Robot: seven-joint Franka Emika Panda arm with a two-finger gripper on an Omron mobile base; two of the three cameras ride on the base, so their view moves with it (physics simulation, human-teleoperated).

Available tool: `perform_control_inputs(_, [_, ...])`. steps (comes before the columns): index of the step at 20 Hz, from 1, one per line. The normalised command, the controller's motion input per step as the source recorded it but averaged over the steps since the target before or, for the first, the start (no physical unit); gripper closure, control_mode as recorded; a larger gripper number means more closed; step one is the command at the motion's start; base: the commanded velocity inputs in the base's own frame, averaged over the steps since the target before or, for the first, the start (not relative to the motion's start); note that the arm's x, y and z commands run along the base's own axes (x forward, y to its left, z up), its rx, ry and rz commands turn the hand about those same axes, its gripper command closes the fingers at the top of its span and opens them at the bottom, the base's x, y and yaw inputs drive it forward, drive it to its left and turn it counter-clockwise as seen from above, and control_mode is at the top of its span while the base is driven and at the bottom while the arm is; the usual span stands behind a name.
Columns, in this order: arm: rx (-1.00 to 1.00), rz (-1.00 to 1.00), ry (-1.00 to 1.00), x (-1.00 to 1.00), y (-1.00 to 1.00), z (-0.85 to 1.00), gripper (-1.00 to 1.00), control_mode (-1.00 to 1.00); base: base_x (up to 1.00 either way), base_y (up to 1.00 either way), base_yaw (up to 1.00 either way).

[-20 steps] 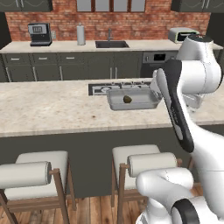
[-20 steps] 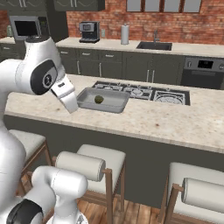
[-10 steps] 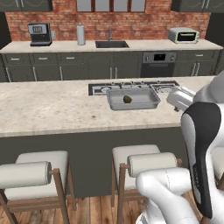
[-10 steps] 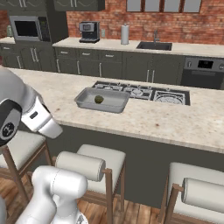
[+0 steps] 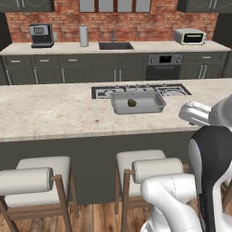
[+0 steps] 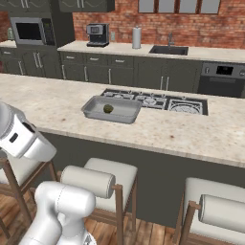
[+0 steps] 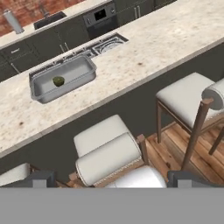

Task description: Pick up both kiwis from the fridge and place them inside the tupperware on the counter.

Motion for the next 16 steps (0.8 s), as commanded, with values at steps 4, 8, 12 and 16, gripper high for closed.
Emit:
perform_control_inputs(4, [0.00, 0.00, 0.00, 0.00, 0.00, -0.02, -1.00, -1.00, 0.00, 0.00, 0.00])
perform_control_inputs(8, [0.00, -0.01, -0.09, -0.32, 0.00, -0.09, -1.00, -1.00, 0.00, 0.00, 0.00])
perform_control_inputs(12, [0.00, -0.02, -0.04, -0.14, 0.00, -0.03, -1.00, 1.00, -0.51, -0.06, -0.22])
perform_control_inputs(16, [0.00, 0.00, 0.00, 0.00, 0.00, 0.00, -1.00, 1.00, -0.60, -0.18, -0.69])
